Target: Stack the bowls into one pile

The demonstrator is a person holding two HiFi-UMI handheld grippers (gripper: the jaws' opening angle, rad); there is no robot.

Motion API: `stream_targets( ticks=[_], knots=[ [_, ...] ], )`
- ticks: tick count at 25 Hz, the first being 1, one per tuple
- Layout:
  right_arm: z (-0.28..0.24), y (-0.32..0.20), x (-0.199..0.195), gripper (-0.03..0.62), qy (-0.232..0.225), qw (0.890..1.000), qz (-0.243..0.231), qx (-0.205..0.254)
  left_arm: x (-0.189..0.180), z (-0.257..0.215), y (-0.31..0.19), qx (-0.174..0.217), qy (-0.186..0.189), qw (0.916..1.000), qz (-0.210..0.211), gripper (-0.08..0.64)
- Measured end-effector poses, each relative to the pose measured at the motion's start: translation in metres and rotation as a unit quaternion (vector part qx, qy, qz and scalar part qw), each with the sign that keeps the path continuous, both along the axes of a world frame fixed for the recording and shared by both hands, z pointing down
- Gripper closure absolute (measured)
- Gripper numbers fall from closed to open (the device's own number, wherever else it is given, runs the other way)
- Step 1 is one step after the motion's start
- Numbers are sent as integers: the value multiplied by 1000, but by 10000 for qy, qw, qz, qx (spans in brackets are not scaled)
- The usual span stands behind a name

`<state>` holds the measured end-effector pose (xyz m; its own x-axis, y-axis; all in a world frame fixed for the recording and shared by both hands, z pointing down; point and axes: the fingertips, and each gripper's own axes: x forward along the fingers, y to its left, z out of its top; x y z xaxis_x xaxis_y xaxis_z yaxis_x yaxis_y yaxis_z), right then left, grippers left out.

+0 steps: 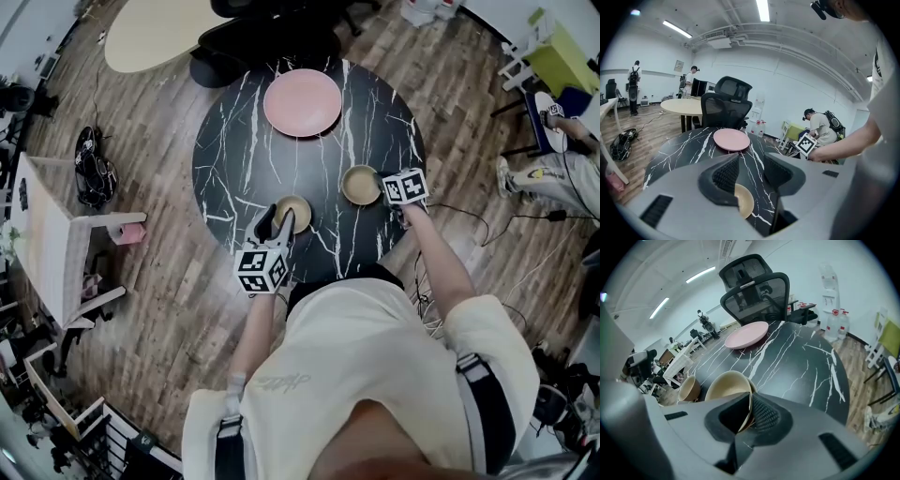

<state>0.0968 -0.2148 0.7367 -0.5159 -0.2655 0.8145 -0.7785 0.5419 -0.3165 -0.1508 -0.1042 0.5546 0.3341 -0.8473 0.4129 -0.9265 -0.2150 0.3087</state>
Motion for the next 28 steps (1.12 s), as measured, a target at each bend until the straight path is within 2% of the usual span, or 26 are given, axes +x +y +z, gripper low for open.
stream_targets(
  ticks=[9, 13, 18, 24, 28],
  knots=[
    [-2, -1, -5, 520, -43, 10000, 3, 37, -6, 1, 5, -37, -52, 10000, -37, 379],
    [-11, -8, -1, 477, -53, 9998, 116, 175, -9, 0, 7, -17, -71, 10000, -66, 379],
    [-40, -11, -6, 479, -298, 9984, 151, 456, -15, -5, 9, 69, -64, 9999, -142, 379],
    [-93, 0, -22, 487, -561, 9930, -135, 1029, -21, -16, 9, 210, -94, 9996, -173, 379],
    [-136, 12, -34, 543, -730, 9854, -362, 1494, -27, -22, 10, 285, -135, 9992, -231, 379]
  ],
)
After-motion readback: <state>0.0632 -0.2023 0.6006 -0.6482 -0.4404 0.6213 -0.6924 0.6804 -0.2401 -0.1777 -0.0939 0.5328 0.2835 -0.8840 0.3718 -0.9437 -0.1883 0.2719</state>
